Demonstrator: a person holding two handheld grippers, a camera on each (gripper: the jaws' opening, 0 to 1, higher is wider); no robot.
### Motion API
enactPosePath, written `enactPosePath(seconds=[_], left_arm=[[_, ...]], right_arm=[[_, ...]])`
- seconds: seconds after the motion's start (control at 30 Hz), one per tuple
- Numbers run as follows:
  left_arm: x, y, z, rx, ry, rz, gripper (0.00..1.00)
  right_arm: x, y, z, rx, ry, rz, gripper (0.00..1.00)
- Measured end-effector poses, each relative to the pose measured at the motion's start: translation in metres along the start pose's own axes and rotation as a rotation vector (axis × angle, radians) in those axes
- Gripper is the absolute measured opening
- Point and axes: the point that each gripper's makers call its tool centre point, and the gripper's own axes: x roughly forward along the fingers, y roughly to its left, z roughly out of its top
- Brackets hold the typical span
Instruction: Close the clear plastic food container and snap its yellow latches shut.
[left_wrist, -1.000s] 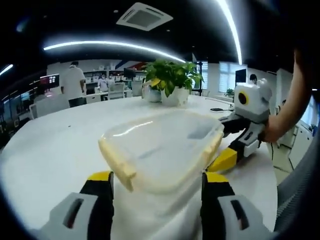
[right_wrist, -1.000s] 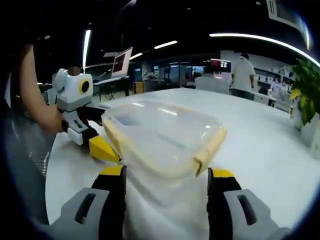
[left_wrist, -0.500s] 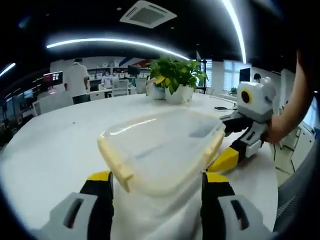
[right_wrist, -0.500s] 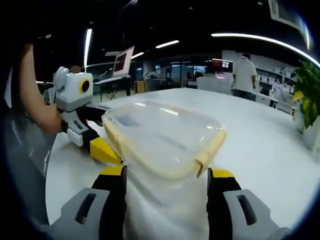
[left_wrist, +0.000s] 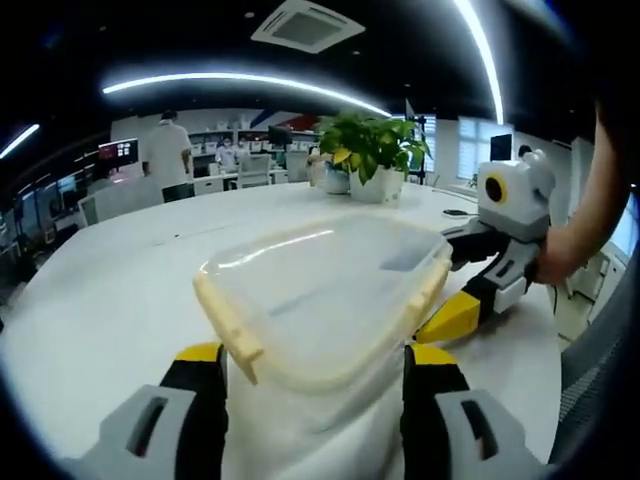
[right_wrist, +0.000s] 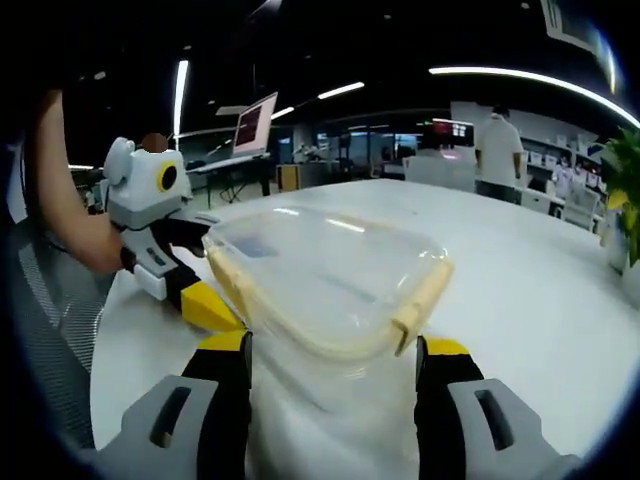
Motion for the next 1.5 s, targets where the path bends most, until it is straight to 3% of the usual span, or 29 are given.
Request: enactPosePath(seconds=[0.3,0.67,1.17,1.5], left_arm=[[-0.011,0.028,-0.006,0.009,0.019,0.002,0.65],[-0.014,0.067,-0.008,0.037,0.026,-0.032,0.64],[-0.002,0.116,-0.003,0.054,0.027,-0.035,0.63],[-0.001,0.123,-0.002,0.063,0.027,-0.045,0.62]], right_arm=[[0.026,0.012,0.009,-0.001,0.001,-0.001,0.64],[0.06,0.021,0.023,0.033,-0.005,-0.056,0.66],[0.107,0.01,0.041,0.019,0.009,-0.087,0.66],[0.111,0.009,0.042,0.013,0.027,-0.103,0.64]])
